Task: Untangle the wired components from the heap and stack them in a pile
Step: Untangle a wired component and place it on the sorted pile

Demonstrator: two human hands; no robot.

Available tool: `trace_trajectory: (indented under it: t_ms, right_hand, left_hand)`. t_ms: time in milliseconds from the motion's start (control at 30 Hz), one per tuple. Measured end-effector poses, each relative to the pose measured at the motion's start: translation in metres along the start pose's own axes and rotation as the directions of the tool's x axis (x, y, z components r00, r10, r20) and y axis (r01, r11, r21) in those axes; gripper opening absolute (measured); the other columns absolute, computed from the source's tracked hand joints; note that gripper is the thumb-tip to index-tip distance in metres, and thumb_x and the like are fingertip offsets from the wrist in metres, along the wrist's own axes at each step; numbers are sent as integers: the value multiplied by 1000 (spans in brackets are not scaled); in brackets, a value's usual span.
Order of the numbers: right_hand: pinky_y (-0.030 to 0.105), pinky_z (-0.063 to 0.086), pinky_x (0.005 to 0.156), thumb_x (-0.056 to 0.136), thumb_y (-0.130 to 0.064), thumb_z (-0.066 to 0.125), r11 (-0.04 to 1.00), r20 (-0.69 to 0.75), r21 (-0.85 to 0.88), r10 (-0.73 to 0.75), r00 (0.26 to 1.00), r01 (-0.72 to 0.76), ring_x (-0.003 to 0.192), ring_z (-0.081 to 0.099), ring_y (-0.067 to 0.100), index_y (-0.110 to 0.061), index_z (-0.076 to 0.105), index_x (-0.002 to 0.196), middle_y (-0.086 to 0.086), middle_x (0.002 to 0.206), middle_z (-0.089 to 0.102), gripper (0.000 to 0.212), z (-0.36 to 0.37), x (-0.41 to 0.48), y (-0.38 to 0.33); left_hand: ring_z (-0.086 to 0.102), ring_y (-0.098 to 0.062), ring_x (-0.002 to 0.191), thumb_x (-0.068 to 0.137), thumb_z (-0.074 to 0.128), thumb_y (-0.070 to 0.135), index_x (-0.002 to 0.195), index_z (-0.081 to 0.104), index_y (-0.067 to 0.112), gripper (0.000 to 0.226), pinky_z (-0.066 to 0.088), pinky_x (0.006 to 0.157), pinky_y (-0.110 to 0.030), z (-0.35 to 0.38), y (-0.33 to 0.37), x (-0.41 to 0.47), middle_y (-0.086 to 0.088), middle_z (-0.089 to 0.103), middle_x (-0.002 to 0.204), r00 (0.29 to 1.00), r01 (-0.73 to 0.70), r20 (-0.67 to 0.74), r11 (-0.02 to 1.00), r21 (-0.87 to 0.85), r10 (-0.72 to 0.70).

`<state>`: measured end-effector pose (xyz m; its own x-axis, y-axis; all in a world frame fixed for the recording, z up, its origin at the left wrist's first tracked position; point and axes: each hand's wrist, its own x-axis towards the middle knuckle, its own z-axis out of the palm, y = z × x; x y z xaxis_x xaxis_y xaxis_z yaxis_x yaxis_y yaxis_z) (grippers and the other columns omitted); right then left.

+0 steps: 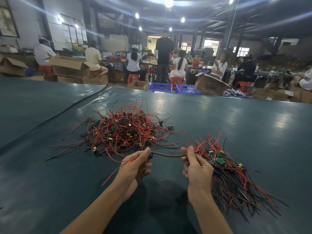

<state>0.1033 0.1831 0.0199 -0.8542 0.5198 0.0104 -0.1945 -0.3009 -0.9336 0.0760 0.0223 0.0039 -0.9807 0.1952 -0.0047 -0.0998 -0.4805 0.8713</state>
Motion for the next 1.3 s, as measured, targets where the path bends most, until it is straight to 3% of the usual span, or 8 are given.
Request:
trace_trajectory:
  t_ms: [233, 467, 567, 733, 1033, 1100, 1200, 1300]
  right_hand:
    - [16, 28, 37, 94, -26, 60, 998, 103, 35, -61, 993, 58, 40, 35, 5, -17, 79, 73, -1, 56, 60, 30, 6, -6, 6]
    - [19, 26, 39, 77, -67, 46, 986, 195, 162, 15, 981, -47, 44, 32, 9, -12, 77, 89, -1, 58, 50, 64, -2, -2, 5]
    - [19, 23, 39, 77, -58, 55, 998, 255, 9, 63, 965, -68, 42, 29, 8, -11, 77, 86, -4, 55, 45, 53, 1, -6, 5]
    - [8, 35, 43, 85, -31, 70, 976, 435, -207, 35, 900, 62, 41, 49, -2, -12, 76, 68, -10, 47, 57, 26, 11, -19, 8]
    - [31, 57, 83, 85, -25, 74, 934, 425, -353, 114, 898, 48, 88, 70, 20, -12, 78, 89, 11, 92, 74, 15, 16, -21, 14]
    - [34, 57, 79, 83, -24, 75, 933, 400, -358, 111, 910, 44, 83, 69, 24, -11, 78, 85, 12, 89, 73, 13, 16, -21, 15]
    - [21, 41, 43, 81, -23, 75, 976, 315, -186, 168, 934, -112, 49, 53, 8, -10, 74, 74, 4, 62, 65, 14, 16, -21, 9]
    - [23, 34, 47, 69, -27, 78, 963, 240, 80, 233, 942, -259, 50, 46, 13, -11, 74, 72, 4, 65, 63, 17, 16, -19, 4]
  left_hand:
    - [63, -9, 61, 66, 75, 32, 82, 80, 16, 23, 53, 54, -20, 2, -2, 1, -1, 72, 80, 997, -12, -79, 998, -62, 7]
    - [50, -8, 47, 76, 66, 23, 98, 73, 6, 28, 48, 47, -22, 0, 8, 4, 1, 58, 64, 1000, -2, -4, 976, -216, 2]
    - [45, -9, 44, 76, 64, 17, 109, 66, 0, 37, 43, 46, -21, 1, 10, 0, 1, 50, 57, 989, 62, 138, 993, -99, -48]
    - [42, -8, 41, 71, 64, 7, 90, 74, 1, 21, 41, 50, -22, 3, 5, -8, 1, 47, 49, 928, 162, 280, 943, 290, -246]
    - [42, -6, 42, 63, 66, 12, 68, 72, 16, 8, 37, 47, -19, -3, 13, -8, 1, 46, 54, 899, 190, 268, 860, 474, -346]
    - [45, -5, 43, 66, 71, 12, 72, 75, 16, 8, 38, 46, -18, -3, 14, -9, 1, 50, 56, 873, 238, 293, 864, 444, -391]
    - [43, -6, 38, 80, 73, 25, 81, 76, 11, 14, 38, 42, -19, 1, 12, -7, 2, 50, 49, 868, 349, 304, 918, 189, -393]
    - [45, -12, 37, 71, 67, 25, 79, 76, 1, 27, 41, 39, -23, 3, 7, -5, -4, 53, 49, 903, 408, 214, 900, -155, -372]
